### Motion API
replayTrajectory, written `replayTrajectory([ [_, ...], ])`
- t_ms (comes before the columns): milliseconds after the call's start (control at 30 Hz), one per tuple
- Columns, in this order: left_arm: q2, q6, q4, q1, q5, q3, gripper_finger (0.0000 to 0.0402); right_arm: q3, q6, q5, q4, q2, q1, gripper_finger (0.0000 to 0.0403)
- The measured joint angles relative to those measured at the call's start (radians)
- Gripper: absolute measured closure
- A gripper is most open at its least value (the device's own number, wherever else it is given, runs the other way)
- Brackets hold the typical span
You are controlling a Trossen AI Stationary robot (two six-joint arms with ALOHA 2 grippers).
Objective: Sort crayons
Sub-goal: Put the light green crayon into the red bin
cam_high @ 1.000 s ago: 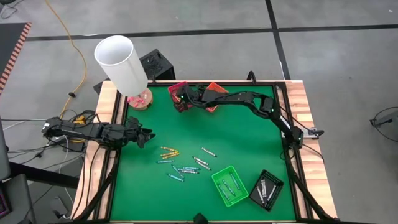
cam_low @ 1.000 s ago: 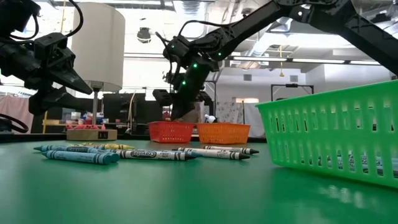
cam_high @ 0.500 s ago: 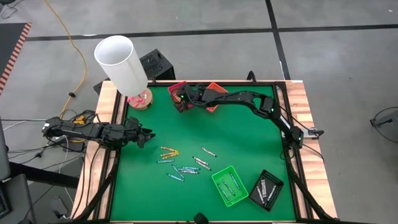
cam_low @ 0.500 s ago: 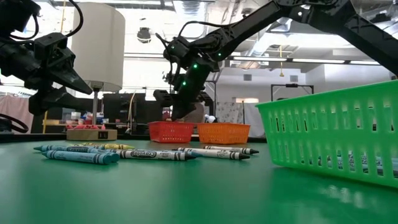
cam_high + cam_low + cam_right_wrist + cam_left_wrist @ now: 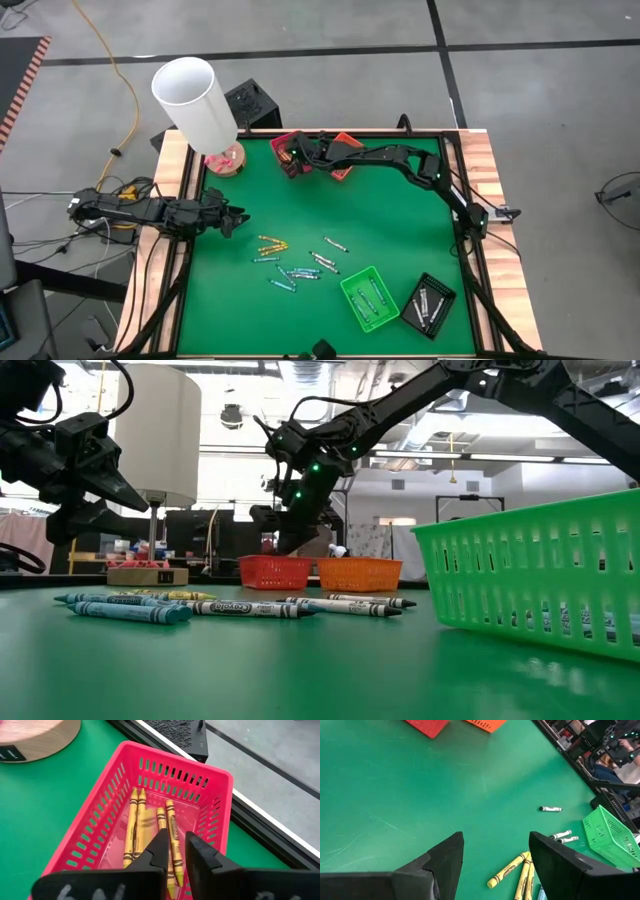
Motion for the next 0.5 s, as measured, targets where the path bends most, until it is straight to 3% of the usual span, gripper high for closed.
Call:
replayTrajectory([
  [167,0.0,0.0,0.0,0.0,0.0,0.0,0.0186,0.0,-0.015,-0.015,0.001,0.0,0.0,0.0335],
  [500,0.0,0.0,0.0,0.0,0.0,0.0,0.0186,0.029,-0.14,-0.261,0.077,-0.006,0.046,0.0334],
])
